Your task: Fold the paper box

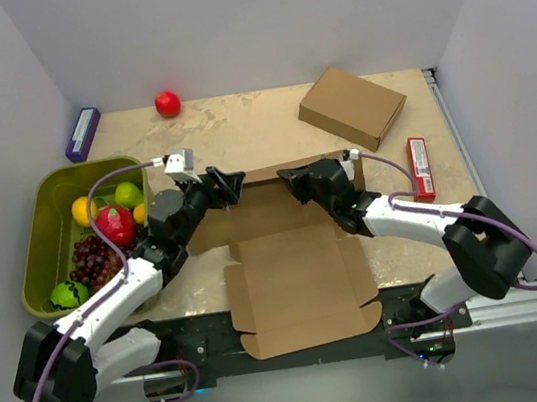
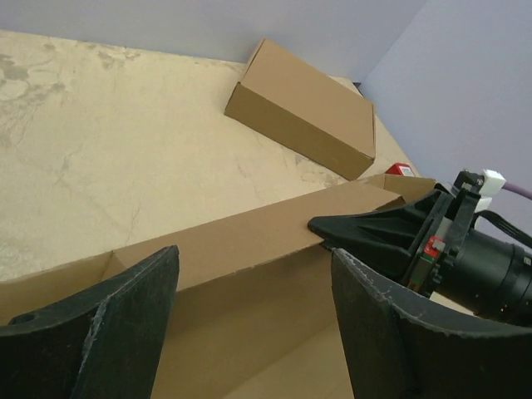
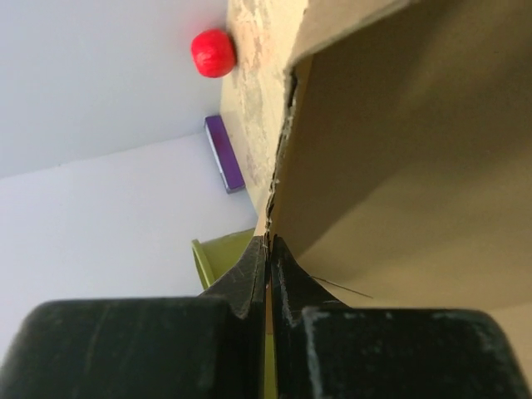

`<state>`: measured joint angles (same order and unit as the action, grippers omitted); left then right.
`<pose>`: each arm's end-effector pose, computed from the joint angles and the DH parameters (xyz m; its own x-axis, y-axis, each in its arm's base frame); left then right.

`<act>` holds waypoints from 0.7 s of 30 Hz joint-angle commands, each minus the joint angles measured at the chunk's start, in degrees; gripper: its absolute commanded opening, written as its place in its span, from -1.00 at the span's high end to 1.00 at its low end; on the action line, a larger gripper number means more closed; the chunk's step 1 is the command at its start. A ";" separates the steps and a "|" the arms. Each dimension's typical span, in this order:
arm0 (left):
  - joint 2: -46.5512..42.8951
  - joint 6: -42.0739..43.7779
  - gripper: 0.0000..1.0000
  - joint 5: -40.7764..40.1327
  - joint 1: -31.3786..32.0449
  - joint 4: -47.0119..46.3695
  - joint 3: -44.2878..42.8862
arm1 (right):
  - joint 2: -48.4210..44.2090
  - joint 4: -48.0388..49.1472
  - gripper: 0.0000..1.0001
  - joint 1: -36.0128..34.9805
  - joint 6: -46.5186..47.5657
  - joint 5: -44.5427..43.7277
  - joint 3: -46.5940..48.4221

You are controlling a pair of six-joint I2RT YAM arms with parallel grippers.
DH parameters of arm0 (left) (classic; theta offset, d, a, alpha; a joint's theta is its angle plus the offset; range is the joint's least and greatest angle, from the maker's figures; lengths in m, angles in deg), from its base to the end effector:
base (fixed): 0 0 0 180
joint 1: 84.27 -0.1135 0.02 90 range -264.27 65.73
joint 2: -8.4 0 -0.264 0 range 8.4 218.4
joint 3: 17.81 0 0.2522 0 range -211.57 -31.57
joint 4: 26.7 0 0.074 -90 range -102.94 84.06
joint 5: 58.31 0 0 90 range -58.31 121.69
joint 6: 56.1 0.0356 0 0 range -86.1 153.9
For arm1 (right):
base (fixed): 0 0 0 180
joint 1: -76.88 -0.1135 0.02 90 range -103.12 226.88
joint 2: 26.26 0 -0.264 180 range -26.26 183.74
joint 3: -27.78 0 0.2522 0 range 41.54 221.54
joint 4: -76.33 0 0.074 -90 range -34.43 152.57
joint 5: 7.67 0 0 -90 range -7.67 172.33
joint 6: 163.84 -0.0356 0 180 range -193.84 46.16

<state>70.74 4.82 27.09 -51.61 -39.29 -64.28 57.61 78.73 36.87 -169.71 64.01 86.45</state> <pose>0.2115 -0.1322 0.2721 -0.2708 -0.4019 -0.8747 0.3878 0.7862 -0.4812 0.2518 0.1968 0.2268 -0.3560 0.9341 -0.0269 0.3350 0.1544 0.9295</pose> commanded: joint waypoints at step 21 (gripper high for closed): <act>3.57 -6.07 -0.48 7.32 -7.79 2.18 -5.44 | 2.87 43.85 1.00 0.81 20.90 1.27 -12.91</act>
<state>73.89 1.37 33.89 -59.04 -34.24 -71.65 60.00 114.53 37.57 -155.15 65.43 75.82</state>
